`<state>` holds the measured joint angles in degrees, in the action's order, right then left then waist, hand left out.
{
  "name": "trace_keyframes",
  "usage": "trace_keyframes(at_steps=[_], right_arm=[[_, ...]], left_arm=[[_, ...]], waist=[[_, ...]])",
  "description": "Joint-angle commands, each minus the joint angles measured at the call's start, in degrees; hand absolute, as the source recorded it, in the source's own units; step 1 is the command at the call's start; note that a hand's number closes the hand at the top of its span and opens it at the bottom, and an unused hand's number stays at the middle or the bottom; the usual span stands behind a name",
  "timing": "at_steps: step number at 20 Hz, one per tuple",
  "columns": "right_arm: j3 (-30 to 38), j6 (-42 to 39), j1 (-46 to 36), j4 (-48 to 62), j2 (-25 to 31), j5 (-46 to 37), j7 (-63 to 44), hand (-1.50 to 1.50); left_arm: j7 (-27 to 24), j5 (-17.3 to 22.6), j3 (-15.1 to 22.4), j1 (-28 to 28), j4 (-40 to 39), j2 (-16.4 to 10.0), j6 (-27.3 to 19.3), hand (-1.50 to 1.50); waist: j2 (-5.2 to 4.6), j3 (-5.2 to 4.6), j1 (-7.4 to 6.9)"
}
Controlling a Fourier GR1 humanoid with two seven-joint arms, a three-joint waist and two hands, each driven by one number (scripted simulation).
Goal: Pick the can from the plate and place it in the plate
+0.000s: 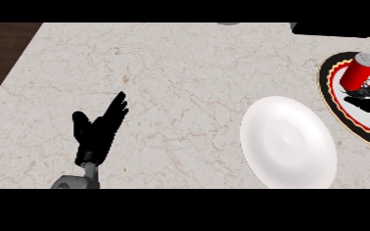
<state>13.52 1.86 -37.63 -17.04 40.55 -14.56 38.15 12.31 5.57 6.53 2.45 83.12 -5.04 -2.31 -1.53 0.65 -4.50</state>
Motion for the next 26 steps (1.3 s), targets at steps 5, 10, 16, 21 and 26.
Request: trace_keyframes(at_steps=[5, 10, 16, 21, 26], right_arm=[[8.81, -8.47, -3.0, 5.11, 0.43, 8.55, 7.88, -1.5], [12.39, -15.59, -3.25, 8.57, 5.06, 11.77, 6.16, -1.5], [11.89, -32.66, 1.0, 9.91, 10.91, 11.67, 7.68, -1.5], [10.37, -38.97, 5.86, 8.06, 13.35, 10.44, 10.47, -1.5], [9.16, -40.87, 10.55, 5.16, 14.81, 9.64, 14.17, -1.5]], left_arm=[[2.19, -0.11, -0.4, -0.46, -0.35, 0.0, -0.86, 0.0], [0.37, 1.18, -1.24, -1.58, -1.23, -1.15, 1.58, 0.0], [1.15, -0.21, -0.28, -0.53, -1.51, 0.95, -0.88, 0.0], [1.32, 0.29, -0.65, -1.94, 0.42, 0.62, -0.7, 0.0], [1.37, -0.33, -1.05, -2.79, 0.21, 0.13, -1.24, 0.0]], waist=[[-0.34, -0.03, 0.49], [-0.14, -0.2, 1.06], [-0.2, -0.06, 2.16], [0.23, -0.02, 2.47], [0.48, -0.01, 3.18]])
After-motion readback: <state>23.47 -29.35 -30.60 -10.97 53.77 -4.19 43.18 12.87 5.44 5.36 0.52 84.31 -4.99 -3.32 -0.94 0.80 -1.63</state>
